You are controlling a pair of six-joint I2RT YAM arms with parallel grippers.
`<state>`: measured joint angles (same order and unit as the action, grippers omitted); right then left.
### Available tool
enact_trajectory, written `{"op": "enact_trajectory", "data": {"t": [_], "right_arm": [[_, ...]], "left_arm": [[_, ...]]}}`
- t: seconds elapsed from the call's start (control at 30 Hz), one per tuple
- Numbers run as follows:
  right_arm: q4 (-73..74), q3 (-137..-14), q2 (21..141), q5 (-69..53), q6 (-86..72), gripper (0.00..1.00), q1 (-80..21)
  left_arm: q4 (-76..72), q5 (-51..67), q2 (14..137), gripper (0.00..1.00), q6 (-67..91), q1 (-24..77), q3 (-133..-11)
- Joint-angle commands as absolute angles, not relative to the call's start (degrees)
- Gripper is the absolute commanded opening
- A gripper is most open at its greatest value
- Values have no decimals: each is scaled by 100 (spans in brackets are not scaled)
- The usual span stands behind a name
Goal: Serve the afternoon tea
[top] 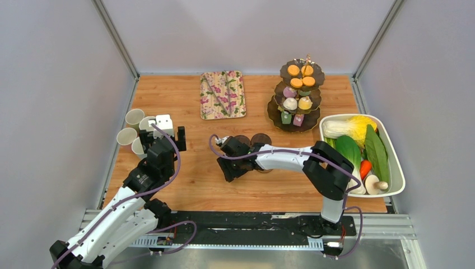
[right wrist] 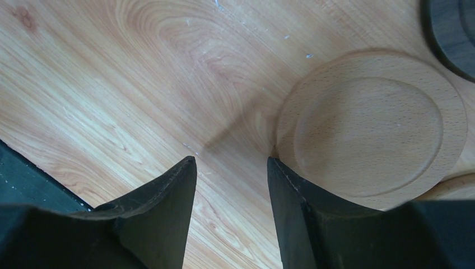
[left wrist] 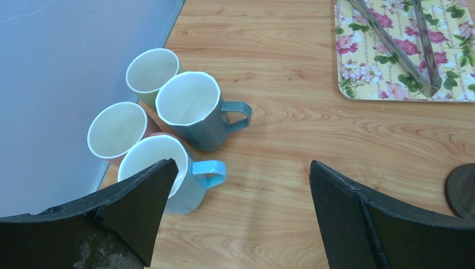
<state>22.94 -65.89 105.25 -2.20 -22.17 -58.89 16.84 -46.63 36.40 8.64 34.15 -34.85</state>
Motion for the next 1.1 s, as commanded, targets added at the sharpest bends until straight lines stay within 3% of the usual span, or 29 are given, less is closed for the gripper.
{"op": "enact_trajectory", "data": {"t": [0.0, 0.37, 0.8, 1.07], "right_arm": [[2314, -6749, 10469, -1, -2278, 56, -5860], [2558, -6452, 9423, 300, -2128, 61, -5695], [3094, -4994, 8096, 794, -2494, 60, -4707], [3094, -4863, 7439, 1212, -2645, 67, -3584]], "left_arm": [[1485, -4685, 3585, 100, 870, 3444, -3461], [1484, -4671, 3601, 100, 870, 3444, -3456], [1614, -4636, 3743, 100, 1065, 3438, -3572], [2491, -3867, 4500, 100, 2121, 2999, -4266]]}}
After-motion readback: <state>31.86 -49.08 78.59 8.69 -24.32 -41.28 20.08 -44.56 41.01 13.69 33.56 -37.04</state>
